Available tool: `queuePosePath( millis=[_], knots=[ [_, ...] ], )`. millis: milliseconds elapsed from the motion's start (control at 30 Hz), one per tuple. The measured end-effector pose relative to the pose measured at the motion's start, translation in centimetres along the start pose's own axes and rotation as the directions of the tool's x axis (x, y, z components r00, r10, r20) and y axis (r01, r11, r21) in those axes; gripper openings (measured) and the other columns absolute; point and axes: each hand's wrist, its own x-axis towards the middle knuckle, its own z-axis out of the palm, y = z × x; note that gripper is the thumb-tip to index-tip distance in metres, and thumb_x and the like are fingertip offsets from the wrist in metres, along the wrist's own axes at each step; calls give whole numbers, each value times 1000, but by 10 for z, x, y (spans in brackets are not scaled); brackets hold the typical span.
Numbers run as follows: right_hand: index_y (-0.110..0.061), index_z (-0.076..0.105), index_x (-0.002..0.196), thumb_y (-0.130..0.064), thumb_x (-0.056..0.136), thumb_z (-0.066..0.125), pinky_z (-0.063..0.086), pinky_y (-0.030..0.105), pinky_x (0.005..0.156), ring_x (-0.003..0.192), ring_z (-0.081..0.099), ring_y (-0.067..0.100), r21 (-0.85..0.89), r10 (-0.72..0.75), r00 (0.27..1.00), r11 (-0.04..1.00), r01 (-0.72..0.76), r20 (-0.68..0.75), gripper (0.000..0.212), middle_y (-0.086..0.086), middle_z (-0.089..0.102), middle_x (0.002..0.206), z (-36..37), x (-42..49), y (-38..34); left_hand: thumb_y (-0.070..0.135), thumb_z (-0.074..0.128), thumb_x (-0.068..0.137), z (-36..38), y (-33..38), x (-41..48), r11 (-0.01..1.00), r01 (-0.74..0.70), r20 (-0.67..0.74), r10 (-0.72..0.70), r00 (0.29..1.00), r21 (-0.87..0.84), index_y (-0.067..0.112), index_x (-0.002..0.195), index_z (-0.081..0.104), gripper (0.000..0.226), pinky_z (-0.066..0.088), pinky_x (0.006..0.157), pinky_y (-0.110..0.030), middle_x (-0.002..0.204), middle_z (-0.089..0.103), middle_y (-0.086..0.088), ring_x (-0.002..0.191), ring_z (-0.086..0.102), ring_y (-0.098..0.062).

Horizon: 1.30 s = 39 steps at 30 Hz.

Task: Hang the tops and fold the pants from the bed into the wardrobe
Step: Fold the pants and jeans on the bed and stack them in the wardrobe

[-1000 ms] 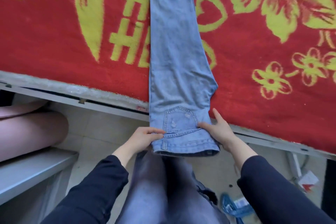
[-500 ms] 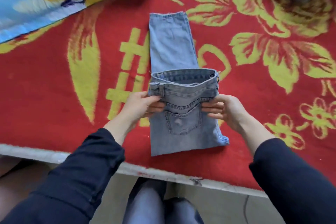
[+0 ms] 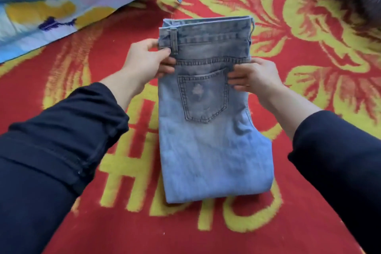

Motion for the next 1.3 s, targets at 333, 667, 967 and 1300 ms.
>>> queuePosePath(
  millis=[333,667,967,1300],
  knots=[
    [-15,27,152,-44,91,42,19,44,119,147,19,28,-821,-152,839,178,543,522,69,7,20,159,8,-58,131,53,34,90,46,-172,-131,267,-469,427,201,882,842,8,149,29,75,10,116,-45,158,13,-15,146,8,-25],
    [-6,42,145,-33,59,63,24,45,112,139,36,32,-707,-81,703,-106,699,707,92,14,37,151,-70,-131,197,29,60,62,57,-196,-193,31,-569,563,109,819,822,1,143,40,89,26,114,-50,149,27,-32,141,26,-43],
    [-1,61,125,-6,74,73,48,45,96,117,60,34,-730,-228,716,29,682,660,53,17,61,129,-71,-132,181,6,23,81,74,-172,-203,40,-409,410,-17,912,912,-7,125,58,57,50,93,-44,129,55,-31,119,57,-40],
    [-16,47,60,-17,76,53,40,30,53,48,48,7,-809,644,490,454,373,587,17,-7,49,49,-83,-191,127,13,51,82,45,-119,-253,529,-176,545,-704,456,830,19,57,31,32,22,45,-26,53,37,1,47,32,-16]
  ],
)
